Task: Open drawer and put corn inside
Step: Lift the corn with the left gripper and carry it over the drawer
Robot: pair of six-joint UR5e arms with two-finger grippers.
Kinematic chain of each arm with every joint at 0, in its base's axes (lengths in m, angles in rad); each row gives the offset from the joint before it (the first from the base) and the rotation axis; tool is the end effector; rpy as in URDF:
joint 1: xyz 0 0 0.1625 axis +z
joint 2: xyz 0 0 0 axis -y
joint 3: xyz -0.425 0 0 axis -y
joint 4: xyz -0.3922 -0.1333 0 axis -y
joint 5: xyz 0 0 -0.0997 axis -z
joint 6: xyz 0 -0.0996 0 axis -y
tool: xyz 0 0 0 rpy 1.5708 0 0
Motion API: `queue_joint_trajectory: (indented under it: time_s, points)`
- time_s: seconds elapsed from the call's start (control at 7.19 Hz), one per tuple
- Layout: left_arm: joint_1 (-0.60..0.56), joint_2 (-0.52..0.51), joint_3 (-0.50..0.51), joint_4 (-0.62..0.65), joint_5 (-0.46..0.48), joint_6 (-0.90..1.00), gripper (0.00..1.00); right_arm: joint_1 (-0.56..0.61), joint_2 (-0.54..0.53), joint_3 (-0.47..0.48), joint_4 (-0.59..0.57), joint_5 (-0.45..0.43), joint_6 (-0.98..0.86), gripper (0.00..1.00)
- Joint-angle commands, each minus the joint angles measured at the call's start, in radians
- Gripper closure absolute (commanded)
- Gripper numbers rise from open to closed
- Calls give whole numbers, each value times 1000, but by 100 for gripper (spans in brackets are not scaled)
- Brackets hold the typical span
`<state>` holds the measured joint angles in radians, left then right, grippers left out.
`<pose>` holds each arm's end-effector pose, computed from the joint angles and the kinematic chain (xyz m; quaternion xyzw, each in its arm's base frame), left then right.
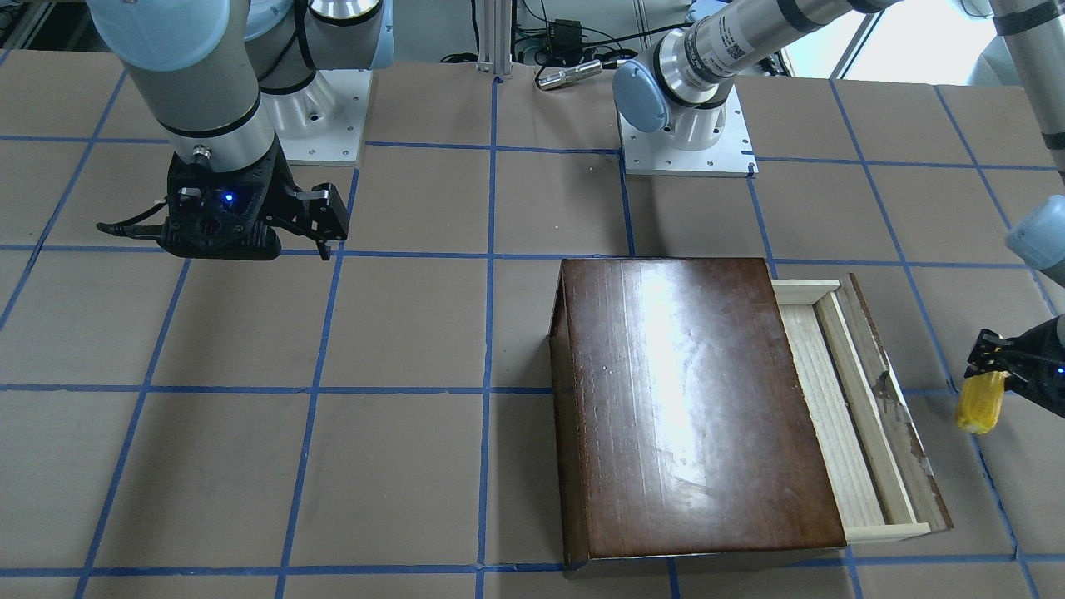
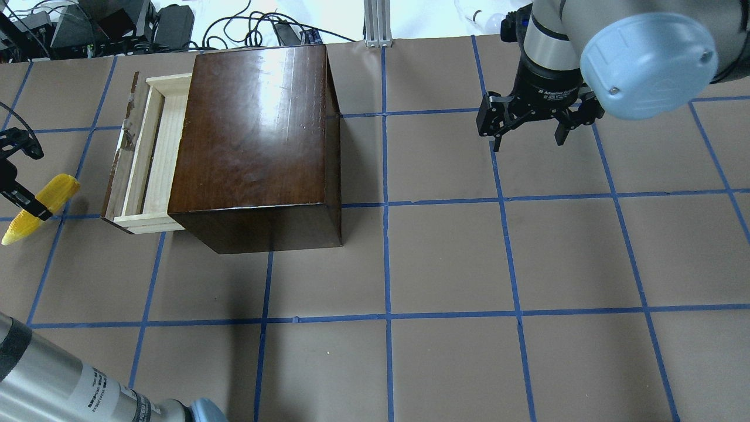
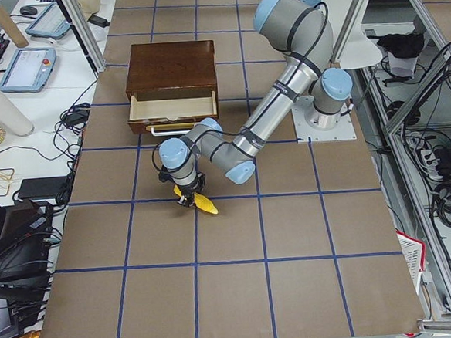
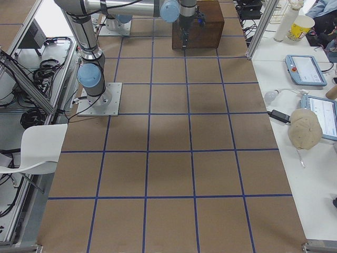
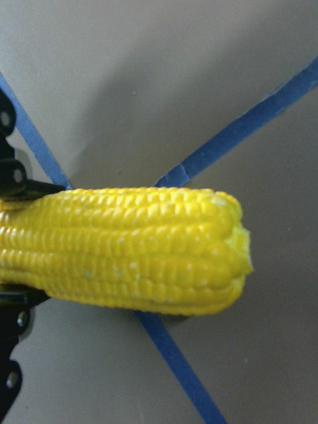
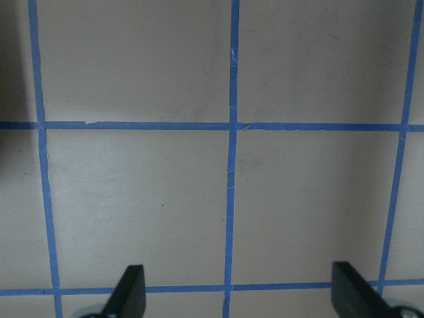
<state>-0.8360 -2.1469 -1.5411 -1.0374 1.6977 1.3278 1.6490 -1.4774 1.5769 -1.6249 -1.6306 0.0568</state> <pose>0.3563 -0.5743 0.2150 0.2920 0.9543 0.0577 0.0270 0.1680 -0.5134 0.4428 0.0114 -0.9992 -0.0206 0.0314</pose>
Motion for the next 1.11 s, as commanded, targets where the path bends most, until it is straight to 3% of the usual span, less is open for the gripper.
queue_joint_trajectory:
  time_s: [0.0, 0.42, 0.7, 0.97]
  points:
    - [-18, 24, 77, -71, -1, -31, 100, 0, -1, 0, -1, 0, 0, 0]
    - [-115, 99, 191, -244, -10, -278, 100, 0, -1, 0, 0, 2, 0, 0]
    - [-178, 156, 274, -382, -103, -446, 100, 0, 0, 0, -1, 3, 0, 0]
    - [-262, 189, 343, -511, -108, -640, 100, 0, 0, 0, 0, 3, 0, 0]
